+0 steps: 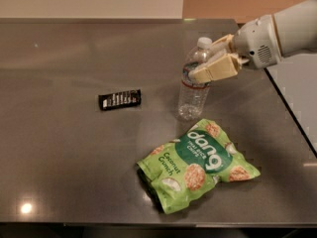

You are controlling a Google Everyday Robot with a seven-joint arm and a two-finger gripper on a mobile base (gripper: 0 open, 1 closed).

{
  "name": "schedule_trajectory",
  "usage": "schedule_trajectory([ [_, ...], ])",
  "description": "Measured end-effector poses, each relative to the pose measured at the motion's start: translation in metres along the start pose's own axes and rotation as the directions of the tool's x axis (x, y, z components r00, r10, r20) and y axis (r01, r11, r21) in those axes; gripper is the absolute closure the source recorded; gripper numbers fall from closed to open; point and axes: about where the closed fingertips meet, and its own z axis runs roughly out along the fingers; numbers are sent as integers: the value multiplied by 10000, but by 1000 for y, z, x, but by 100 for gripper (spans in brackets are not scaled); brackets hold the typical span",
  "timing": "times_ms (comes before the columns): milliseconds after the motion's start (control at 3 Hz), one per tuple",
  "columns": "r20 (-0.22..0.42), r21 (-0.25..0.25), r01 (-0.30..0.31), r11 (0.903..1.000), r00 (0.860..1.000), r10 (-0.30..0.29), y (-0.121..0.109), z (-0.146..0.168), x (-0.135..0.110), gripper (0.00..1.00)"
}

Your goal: Move water bottle near green rice chip bag

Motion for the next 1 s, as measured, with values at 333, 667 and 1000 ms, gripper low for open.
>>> schedule_trajectory([
  [333, -103, -80, 91, 9999, 9999, -92, 8, 3, 4, 84],
  [667, -200, -66, 145, 9999, 9997, -146, 12, 7, 9, 60],
  [1000, -267, -56, 181, 9998, 9995, -183, 14, 9, 12, 29],
])
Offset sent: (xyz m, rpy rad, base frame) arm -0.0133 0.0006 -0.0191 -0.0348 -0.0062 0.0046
